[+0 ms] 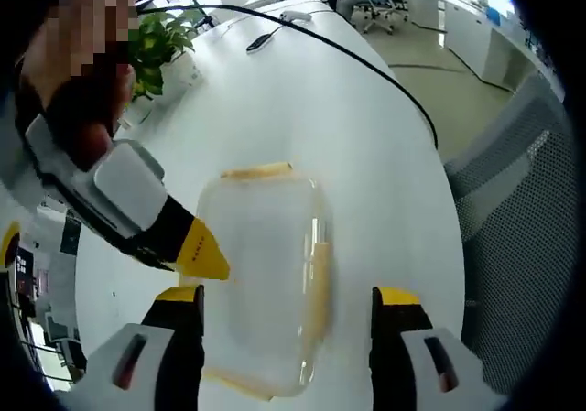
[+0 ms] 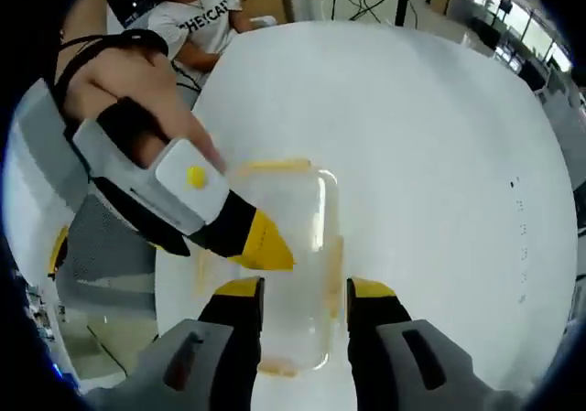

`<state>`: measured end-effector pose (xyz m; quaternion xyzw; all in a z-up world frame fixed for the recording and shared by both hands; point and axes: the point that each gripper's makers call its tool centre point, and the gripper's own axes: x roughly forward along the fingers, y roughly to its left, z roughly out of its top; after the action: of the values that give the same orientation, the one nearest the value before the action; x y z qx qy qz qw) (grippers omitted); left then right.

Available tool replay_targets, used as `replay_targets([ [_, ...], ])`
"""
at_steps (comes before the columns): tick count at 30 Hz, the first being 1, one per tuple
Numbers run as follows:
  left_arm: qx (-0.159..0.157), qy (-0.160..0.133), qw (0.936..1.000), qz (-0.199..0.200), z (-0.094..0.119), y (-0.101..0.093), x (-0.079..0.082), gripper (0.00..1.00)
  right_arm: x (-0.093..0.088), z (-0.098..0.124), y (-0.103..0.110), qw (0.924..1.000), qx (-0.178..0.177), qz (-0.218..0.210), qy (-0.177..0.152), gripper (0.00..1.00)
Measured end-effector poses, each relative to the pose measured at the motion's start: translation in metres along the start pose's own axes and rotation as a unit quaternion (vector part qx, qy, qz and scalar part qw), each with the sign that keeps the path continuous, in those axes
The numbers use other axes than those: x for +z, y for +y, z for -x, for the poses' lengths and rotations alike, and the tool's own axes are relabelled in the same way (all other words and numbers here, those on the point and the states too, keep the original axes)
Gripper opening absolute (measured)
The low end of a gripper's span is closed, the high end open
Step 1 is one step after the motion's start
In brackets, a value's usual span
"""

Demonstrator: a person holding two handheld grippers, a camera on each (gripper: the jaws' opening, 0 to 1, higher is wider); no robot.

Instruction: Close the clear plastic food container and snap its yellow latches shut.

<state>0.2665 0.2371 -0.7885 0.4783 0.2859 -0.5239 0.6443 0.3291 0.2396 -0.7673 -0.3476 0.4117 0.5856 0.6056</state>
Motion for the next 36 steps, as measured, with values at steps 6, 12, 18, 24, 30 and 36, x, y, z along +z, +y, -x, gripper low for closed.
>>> replay_targets([
  [6, -0.022, -0.004, 0.9997, 0.013, 0.007, -0.005, -0.006, 0.99, -0.013, 0.013, 0.013, 0.9975, -0.05, -0.001, -0.051, 0.9],
  [12, -0.038, 0.013, 0.999, 0.019, 0.009, -0.001, -0.019, 0.99, -0.038, 0.015, 0.019, 0.9959, -0.087, 0.013, -0.02, 1.0],
  [18, -0.037, 0.017, 0.9985, 0.035, 0.01, 0.008, -0.028, 0.99, -0.046, 0.013, 0.027, 0.9955, -0.092, 0.023, 0.002, 1.0],
  [24, -0.042, 0.017, 0.998, 0.045, 0.008, 0.016, -0.033, 0.99, -0.05, 0.005, 0.029, 0.9939, -0.103, 0.034, 0.016, 1.0],
  [30, -0.047, 0.028, 0.9979, 0.035, 0.002, 0.021, -0.04, 0.99, -0.058, -0.004, 0.033, 0.9943, -0.097, 0.033, 0.029, 0.99],
  [36, -0.063, 0.033, 0.9969, 0.035, -0.008, 0.021, -0.043, 0.97, -0.064, -0.013, 0.034, 0.9941, -0.091, 0.042, 0.041, 0.95],
])
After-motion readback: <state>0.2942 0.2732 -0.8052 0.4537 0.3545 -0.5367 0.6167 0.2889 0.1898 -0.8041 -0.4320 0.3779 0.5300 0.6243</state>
